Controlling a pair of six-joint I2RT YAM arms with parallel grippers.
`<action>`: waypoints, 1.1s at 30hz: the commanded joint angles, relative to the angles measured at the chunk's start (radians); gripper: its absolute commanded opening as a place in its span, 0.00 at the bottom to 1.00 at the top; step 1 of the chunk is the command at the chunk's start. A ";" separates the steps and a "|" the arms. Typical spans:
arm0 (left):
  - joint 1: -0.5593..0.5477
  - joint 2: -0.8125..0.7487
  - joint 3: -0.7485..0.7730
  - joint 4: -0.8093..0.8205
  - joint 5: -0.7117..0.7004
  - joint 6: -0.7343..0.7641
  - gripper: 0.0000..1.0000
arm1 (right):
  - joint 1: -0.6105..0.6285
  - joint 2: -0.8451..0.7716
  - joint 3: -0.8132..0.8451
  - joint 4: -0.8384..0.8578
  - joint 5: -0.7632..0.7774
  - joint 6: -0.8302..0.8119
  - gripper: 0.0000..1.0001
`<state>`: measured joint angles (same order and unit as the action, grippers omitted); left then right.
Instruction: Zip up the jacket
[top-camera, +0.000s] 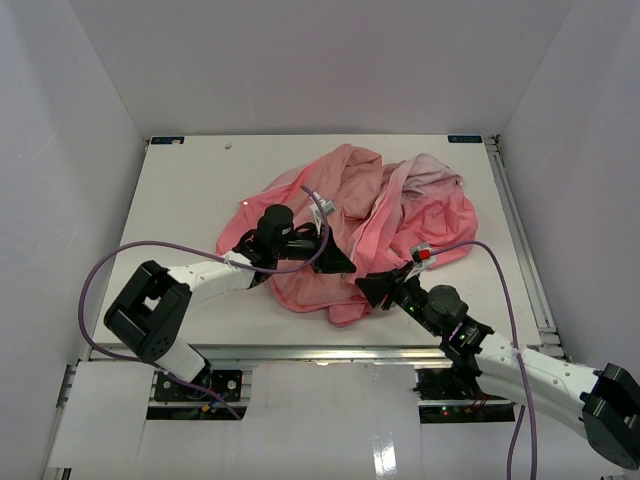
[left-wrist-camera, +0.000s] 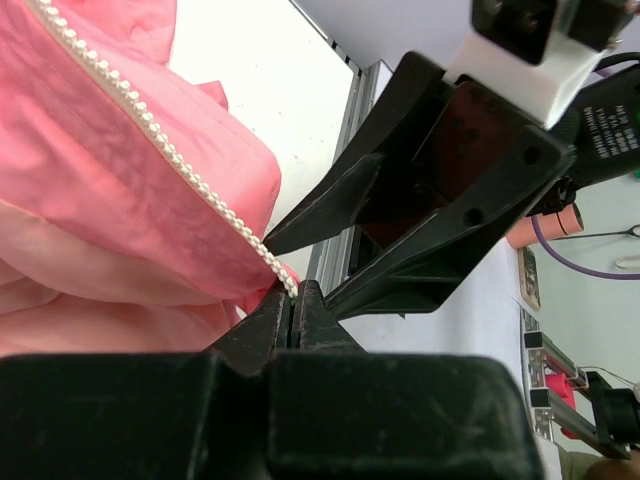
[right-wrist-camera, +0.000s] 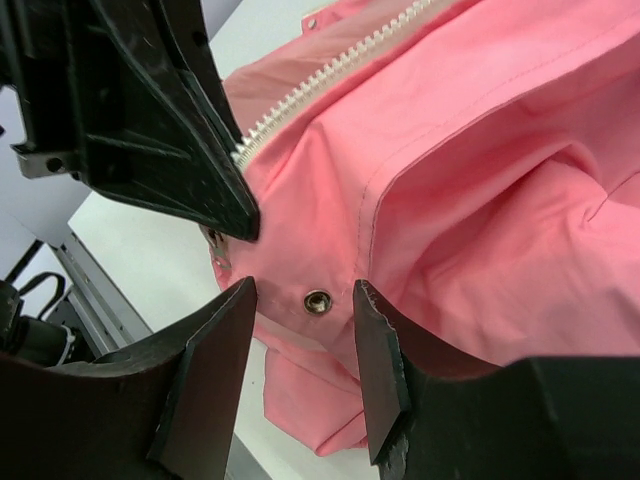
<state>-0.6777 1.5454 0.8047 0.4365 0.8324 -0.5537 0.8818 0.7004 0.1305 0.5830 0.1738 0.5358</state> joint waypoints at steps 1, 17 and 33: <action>-0.003 -0.072 -0.014 0.077 0.041 -0.013 0.00 | -0.003 0.046 0.009 0.133 -0.040 -0.001 0.50; -0.003 -0.071 -0.050 0.143 0.056 -0.012 0.00 | -0.004 0.074 -0.026 0.276 -0.103 -0.017 0.53; -0.005 -0.065 -0.074 0.224 0.078 -0.052 0.00 | -0.004 0.141 -0.010 0.312 -0.088 -0.019 0.50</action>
<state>-0.6769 1.5230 0.7410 0.5920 0.8611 -0.5926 0.8772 0.8315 0.1135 0.8199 0.0753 0.5323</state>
